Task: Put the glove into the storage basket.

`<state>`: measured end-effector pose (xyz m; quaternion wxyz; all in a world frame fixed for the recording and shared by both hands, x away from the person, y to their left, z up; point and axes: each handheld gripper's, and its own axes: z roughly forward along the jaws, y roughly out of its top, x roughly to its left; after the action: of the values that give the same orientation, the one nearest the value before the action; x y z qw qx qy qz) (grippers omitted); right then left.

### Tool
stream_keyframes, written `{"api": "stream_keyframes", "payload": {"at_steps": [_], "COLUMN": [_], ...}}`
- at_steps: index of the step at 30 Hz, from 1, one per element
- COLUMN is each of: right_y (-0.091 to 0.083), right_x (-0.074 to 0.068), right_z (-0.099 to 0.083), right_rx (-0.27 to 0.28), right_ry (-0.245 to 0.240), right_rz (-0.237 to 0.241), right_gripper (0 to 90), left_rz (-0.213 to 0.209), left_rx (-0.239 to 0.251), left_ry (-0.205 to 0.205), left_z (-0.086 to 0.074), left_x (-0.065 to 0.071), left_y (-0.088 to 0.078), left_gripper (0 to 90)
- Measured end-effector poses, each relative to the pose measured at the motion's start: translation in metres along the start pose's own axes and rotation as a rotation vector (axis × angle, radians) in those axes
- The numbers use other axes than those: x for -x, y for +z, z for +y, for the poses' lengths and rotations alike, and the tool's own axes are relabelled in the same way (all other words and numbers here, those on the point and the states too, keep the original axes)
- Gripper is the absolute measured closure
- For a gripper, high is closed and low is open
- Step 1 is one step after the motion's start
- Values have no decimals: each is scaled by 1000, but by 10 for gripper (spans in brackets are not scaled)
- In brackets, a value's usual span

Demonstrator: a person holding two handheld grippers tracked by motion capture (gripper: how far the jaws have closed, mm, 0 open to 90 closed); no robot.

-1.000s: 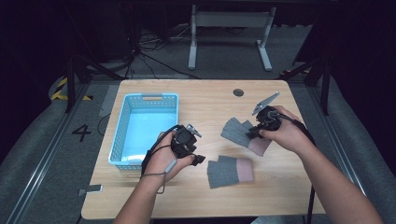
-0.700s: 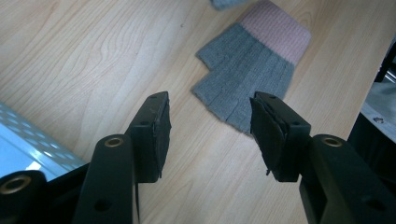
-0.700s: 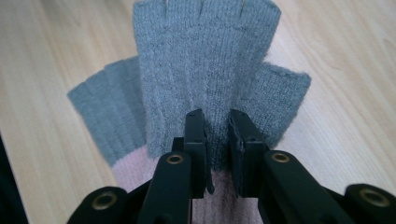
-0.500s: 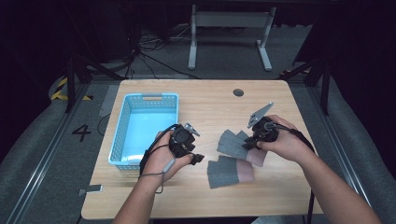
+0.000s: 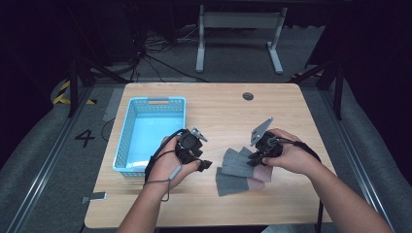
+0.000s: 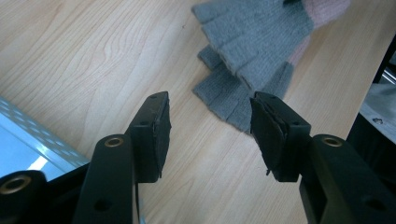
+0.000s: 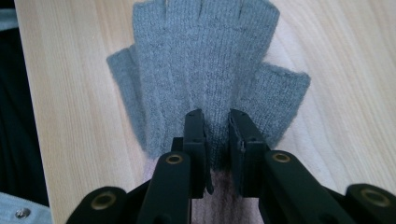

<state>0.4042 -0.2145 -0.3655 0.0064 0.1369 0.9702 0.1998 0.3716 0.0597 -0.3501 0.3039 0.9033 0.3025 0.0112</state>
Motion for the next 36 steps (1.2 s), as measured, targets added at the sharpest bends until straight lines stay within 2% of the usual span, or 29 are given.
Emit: {"api": "stream_keyframes", "payload": {"at_steps": [7, 17, 18, 20, 36], "right_y": [12, 23, 23, 25, 29], "right_x": [-5, -8, -9, -7, -9], "right_z": [4, 6, 6, 6, 7], "right_rx": [-9, -24, -33, -31, -45], "right_ry": [-59, -100, -93, -111, -145], "right_rz": [36, 63, 75, 76, 92], "right_gripper": [788, 788, 788, 788, 787], "left_rz": [6, 6, 7, 9, 7], "left_rx": [-3, -9, -10, -10, -15], "left_ry": [-4, -7, -9, -11, -13], "left_z": [-2, -4, -4, -4, -6], "left_x": [0, 0, 0, 0, 0], "left_y": [-1, 0, 0, 0, 0], "left_gripper": [486, 485, 484, 484, 484]}}
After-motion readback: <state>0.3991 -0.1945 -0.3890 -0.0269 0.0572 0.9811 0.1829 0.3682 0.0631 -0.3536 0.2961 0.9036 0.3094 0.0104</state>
